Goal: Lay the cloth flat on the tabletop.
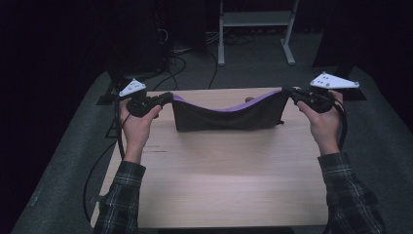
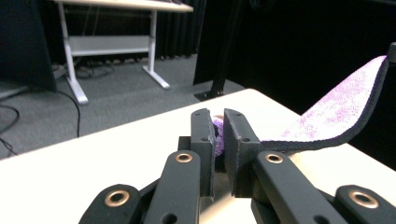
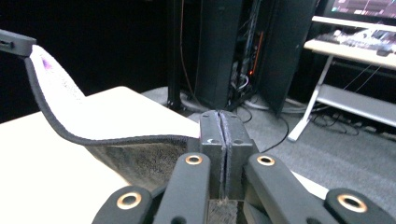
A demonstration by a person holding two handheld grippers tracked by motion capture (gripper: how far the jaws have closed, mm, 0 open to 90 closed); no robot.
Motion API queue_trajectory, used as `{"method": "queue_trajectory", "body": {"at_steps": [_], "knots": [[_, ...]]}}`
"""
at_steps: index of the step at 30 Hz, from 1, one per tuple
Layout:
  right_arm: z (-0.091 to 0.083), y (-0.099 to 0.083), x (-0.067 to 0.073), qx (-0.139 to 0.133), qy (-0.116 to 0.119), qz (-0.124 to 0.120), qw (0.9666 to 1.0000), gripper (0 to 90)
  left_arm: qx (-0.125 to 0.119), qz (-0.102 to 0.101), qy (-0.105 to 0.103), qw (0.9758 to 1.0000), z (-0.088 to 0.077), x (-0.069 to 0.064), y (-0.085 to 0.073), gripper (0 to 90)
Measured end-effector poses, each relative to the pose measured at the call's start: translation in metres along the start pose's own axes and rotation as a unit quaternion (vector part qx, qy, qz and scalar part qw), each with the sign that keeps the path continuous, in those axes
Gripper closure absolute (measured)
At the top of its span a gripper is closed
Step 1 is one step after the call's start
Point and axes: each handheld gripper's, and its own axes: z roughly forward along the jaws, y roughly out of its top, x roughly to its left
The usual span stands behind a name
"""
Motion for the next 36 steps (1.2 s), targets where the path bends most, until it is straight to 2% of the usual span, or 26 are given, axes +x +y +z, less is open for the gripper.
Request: {"method": "queue_trajectory", "body": {"at_steps": [7, 13, 18, 22, 27, 28, 35, 36], "knots": [[-0.003, -0.023, 0.007, 0.017, 0.018, 0.004, 0.9997, 88.6, 0.019, 0.004, -0.008, 0.9998, -0.001, -0.004, -0.014, 83.0], [-0.008, -0.032, 0.01, 0.019, 0.027, 0.008, 0.9994, 88.6, 0.011, 0.002, -0.008, 0.9999, -0.017, -0.004, -0.014, 83.0], [-0.017, -0.04, 0.014, 0.023, 0.039, 0.008, 0.9989, 88.6, 0.028, 0.004, -0.014, 0.9995, -0.029, -0.008, -0.02, 83.0], [-0.025, -0.053, 0.021, 0.042, 0.048, 0.001, 0.9979, 88.6, 0.044, -0.003, -0.023, 0.9988, -0.036, -0.013, -0.033, 82.9], [-0.035, -0.069, 0.029, 0.062, 0.059, 0.001, 0.9963, 88.6, 0.077, -0.007, -0.034, 0.9964, -0.045, -0.025, -0.056, 82.9], [-0.035, -0.069, 0.029, 0.062, 0.059, 0.001, 0.9963, 88.6, 0.077, -0.007, -0.034, 0.9964, -0.045, -0.025, -0.056, 82.9], [-0.048, -0.096, 0.044, 0.1, 0.078, 0.003, 0.9919, 88.6, 0.11, -0.012, -0.045, 0.9928, -0.06, -0.039, -0.087, 82.8], [-0.048, -0.096, 0.044, 0.1, 0.078, 0.003, 0.9919, 88.6, 0.11, -0.012, -0.045, 0.9928, -0.06, -0.039, -0.087, 82.9]]}}
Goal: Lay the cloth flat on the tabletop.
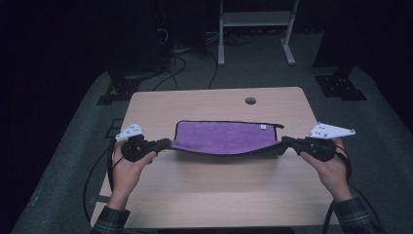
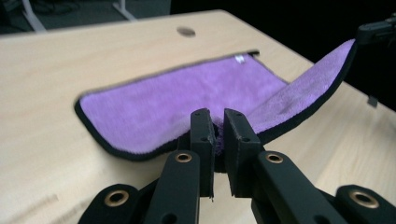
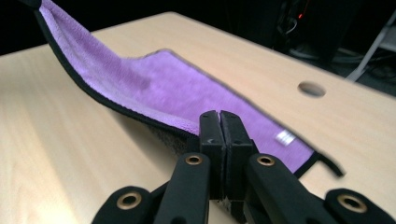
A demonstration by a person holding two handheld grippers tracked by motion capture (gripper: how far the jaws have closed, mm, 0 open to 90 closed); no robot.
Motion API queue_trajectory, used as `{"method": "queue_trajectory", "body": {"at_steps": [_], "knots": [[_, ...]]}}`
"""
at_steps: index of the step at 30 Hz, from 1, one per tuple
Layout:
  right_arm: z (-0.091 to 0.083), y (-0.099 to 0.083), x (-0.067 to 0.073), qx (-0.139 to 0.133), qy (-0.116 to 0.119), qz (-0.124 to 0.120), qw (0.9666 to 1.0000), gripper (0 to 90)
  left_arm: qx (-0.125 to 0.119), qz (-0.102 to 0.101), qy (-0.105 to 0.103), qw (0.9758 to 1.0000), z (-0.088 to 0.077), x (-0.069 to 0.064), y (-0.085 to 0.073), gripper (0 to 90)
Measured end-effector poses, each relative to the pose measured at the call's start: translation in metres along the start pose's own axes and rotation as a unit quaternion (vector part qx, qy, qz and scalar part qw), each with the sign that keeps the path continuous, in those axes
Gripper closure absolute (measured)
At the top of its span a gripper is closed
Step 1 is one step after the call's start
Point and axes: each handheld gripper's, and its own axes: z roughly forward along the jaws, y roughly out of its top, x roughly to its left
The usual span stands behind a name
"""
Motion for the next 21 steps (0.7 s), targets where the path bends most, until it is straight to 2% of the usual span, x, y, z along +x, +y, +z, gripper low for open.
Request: {"method": "queue_trajectory", "body": {"at_steps": [3, 4, 7, 8, 9, 10, 11, 15, 18, 21], "knots": [[-0.003, -0.016, 0.008, 0.017, 0.014, 0.005, 0.9997, 88.6, 0.022, -0.009, -0.004, 0.9997, 0.001, -0.003, -0.021, 82.8], [-0.003, -0.016, 0.008, 0.017, 0.014, 0.005, 0.9997, 88.6, 0.022, -0.009, -0.004, 0.9997, 0.001, -0.003, -0.021, 82.8], [-0.004, -0.03, 0.015, 0.034, 0.026, 0.008, 0.999, 88.6, 0.033, -0.021, -0.003, 0.9992, 0.0, -0.005, -0.041, 82.8], [-0.004, -0.03, 0.015, 0.034, 0.026, 0.008, 0.999, 88.6, 0.033, -0.021, -0.003, 0.9992, 0.0, -0.005, -0.041, 82.8], [-0.004, -0.038, 0.018, 0.042, 0.033, 0.012, 0.9985, 88.6, 0.038, -0.027, -0.004, 0.9989, 0.0, -0.008, -0.05, 82.8], [-0.004, -0.04, 0.019, 0.046, 0.035, 0.012, 0.9983, 88.6, 0.038, -0.027, -0.004, 0.9989, 0.0, -0.008, -0.05, 82.8], [-0.005, -0.043, 0.021, 0.05, 0.037, 0.014, 0.998, 88.6, 0.047, -0.029, -0.005, 0.9985, 0.0, -0.01, -0.059, 82.8], [-0.005, -0.054, 0.026, 0.067, 0.045, 0.016, 0.9966, 88.6, 0.066, -0.03, -0.007, 0.9974, 0.001, -0.015, -0.073, 82.7], [-0.007, -0.059, 0.029, 0.074, 0.047, 0.019, 0.9959, 88.6, 0.076, -0.027, -0.008, 0.9967, 0.001, -0.017, -0.079, 82.5], [-0.008, -0.07, 0.032, 0.092, 0.051, 0.021, 0.9942, 88.6, 0.099, -0.023, -0.01, 0.9948, 0.005, -0.023, -0.091, 82.3]]}}
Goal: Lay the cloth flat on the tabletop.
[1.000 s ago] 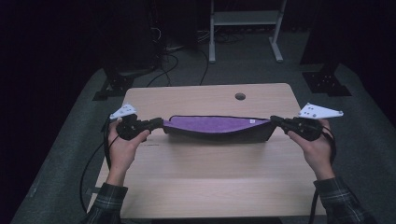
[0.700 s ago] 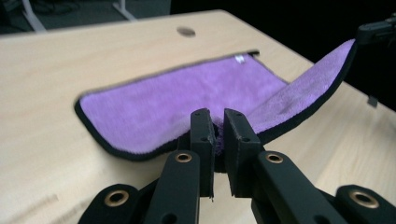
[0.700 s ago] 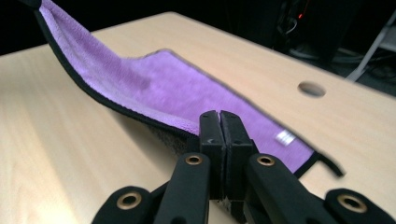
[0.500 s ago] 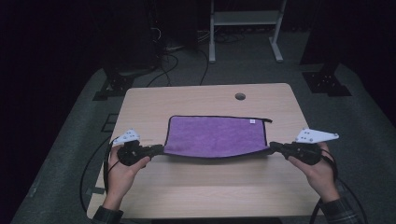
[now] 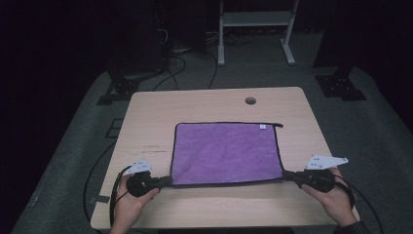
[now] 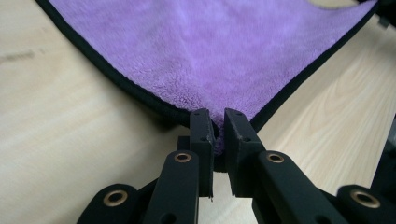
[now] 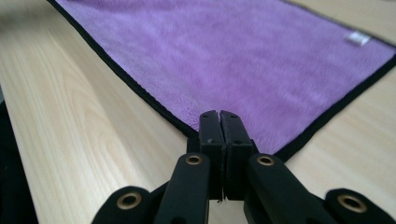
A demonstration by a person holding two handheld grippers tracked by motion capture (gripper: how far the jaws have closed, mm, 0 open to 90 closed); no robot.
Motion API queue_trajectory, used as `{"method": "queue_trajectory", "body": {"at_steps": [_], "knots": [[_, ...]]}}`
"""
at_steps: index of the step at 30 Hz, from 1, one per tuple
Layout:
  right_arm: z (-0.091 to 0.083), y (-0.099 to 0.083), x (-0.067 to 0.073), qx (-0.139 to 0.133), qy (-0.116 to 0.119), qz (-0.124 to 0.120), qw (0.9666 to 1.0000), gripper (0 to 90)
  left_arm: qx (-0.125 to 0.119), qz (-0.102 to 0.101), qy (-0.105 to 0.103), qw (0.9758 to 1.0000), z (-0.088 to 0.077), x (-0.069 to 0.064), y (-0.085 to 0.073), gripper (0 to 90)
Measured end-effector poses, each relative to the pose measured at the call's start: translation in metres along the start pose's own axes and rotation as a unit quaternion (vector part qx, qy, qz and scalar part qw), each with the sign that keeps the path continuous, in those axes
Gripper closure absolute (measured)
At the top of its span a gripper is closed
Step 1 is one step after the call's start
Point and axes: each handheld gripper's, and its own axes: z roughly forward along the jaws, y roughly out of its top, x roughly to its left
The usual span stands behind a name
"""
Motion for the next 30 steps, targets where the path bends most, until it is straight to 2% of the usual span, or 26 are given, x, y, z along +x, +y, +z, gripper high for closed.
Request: {"method": "queue_trajectory", "body": {"at_steps": [8, 9, 16, 18, 22, 24, 26, 27, 28, 30], "knots": [[0.006, -0.018, 0.004, 0.038, 0.006, 0.008, 0.9992, 88.6, 0.032, 0.016, 0.011, 0.9993, 0.008, -0.01, -0.008, 82.0], [0.007, -0.02, 0.005, 0.043, 0.007, 0.006, 0.999, 88.6, 0.04, 0.022, 0.015, 0.9988, 0.01, -0.011, -0.009, 82.0], [0.013, -0.03, 0.007, 0.076, 0.009, 0.009, 0.997, 88.5, 0.064, 0.033, 0.022, 0.9972, 0.013, -0.015, -0.013, 80.1], [0.015, -0.031, 0.007, 0.088, 0.009, 0.006, 0.996, 88.5, 0.083, 0.041, 0.03, 0.9952, 0.016, -0.015, -0.015, 78.6], [0.017, -0.032, 0.006, 0.092, 0.012, 0.007, 0.9957, 87.7, 0.081, 0.039, 0.032, 0.9954, 0.016, -0.014, -0.015, 75.1], [0.016, -0.032, 0.005, 0.084, 0.017, 0.008, 0.9963, 74.9, 0.074, 0.037, 0.032, 0.996, 0.013, -0.014, -0.014, 69.3], [0.014, -0.031, 0.005, 0.069, 0.016, 0.008, 0.9975, 66.4, 0.069, 0.035, 0.03, 0.9965, 0.011, -0.014, -0.013, 63.4], [0.012, -0.029, 0.004, 0.059, 0.016, 0.008, 0.9981, 63.4, 0.055, 0.038, 0.032, 0.9973, 0.008, -0.013, -0.012, 60.3], [0.011, -0.028, 0.004, 0.049, 0.014, 0.01, 0.9986, 60.8, 0.055, 0.038, 0.032, 0.9973, 0.008, -0.013, -0.012, 57.6], [0.009, -0.026, 0.002, 0.035, 0.003, 0.01, 0.9993, 54.5, 0.038, 0.042, 0.046, 0.9973, 0.004, -0.011, -0.01, 51.8]]}}
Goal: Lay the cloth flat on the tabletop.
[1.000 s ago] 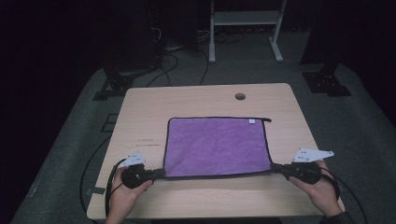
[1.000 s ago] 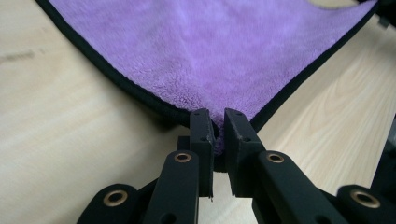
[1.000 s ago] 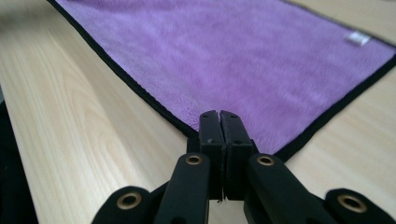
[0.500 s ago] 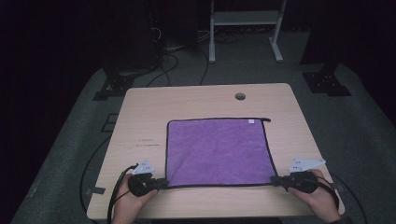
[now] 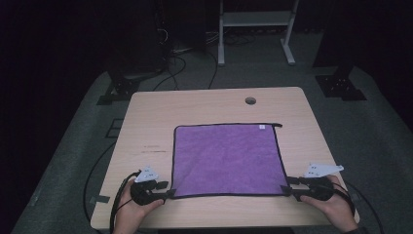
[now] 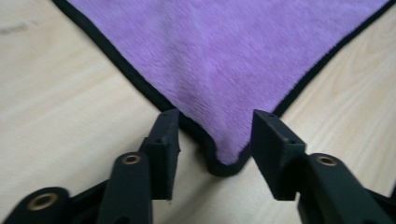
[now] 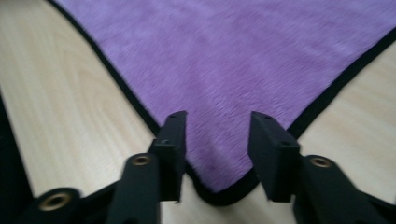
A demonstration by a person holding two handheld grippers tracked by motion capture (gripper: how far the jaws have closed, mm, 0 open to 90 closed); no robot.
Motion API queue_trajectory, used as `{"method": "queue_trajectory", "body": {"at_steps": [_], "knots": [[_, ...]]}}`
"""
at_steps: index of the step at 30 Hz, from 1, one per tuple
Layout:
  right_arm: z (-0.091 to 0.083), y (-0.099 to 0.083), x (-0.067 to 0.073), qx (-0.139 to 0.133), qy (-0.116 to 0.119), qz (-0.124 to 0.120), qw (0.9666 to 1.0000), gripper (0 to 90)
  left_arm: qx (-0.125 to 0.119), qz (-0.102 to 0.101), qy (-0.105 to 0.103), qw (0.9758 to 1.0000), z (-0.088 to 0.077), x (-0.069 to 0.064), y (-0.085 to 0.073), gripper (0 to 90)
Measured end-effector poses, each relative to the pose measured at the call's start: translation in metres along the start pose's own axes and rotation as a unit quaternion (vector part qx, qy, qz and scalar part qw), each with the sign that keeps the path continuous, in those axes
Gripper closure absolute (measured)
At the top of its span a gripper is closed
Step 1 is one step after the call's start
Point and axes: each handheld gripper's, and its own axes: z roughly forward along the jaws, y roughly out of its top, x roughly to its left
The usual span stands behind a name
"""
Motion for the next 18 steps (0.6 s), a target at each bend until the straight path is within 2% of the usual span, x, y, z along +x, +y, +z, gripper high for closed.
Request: {"method": "queue_trajectory", "body": {"at_steps": [2, 3, 6, 7, 8, 11, 12, 13, 17, 18], "knots": [[0.0, 0.001, -0.001, -0.006, -0.007, 0.002, 1.0, 52.1, 0.0, 0.0, 0.003, 1.0, 0.0, 0.001, 0.001, 50.0], [0.0, 0.002, -0.006, -0.016, -0.022, 0.006, 0.9996, 46.3, -0.005, -0.003, 0.012, 0.9999, 0.0, 0.004, 0.002, 46.9], [0.002, 0.004, -0.014, -0.025, -0.043, 0.012, 0.9987, 41.4, -0.016, 0.005, 0.017, 0.9997, 0.002, 0.008, 0.007, 45.8], [0.002, 0.004, -0.014, -0.025, -0.043, 0.012, 0.9987, 41.4, -0.016, 0.005, 0.017, 0.9997, 0.002, 0.008, 0.007, 45.9], [0.004, 0.007, -0.021, -0.027, -0.06, 0.014, 0.9977, 39.9, -0.017, 0.009, 0.02, 0.9996, 0.002, 0.01, 0.01, 46.3], [0.006, 0.009, -0.029, -0.027, -0.074, 0.022, 0.9966, 39.3, -0.028, 0.012, 0.03, 0.9991, 0.005, 0.018, 0.018, 48.0], [0.01, 0.01, -0.039, -0.025, -0.087, 0.029, 0.9955, 39.2, -0.032, 0.012, 0.032, 0.9989, 0.006, 0.022, 0.02, 49.2], [0.011, 0.011, -0.042, -0.023, -0.093, 0.03, 0.995, 38.9, -0.039, 0.011, 0.042, 0.9983, 0.009, 0.027, 0.026, 49.2], [0.017, 0.011, -0.053, -0.013, -0.111, 0.038, 0.993, 38.1, -0.042, 0.013, 0.052, 0.9977, 0.015, 0.035, 0.037, 49.6], [0.02, 0.012, -0.06, -0.009, -0.123, 0.044, 0.9913, 37.8, -0.04, 0.012, 0.059, 0.9974, 0.022, 0.04, 0.044, 49.6]]}}
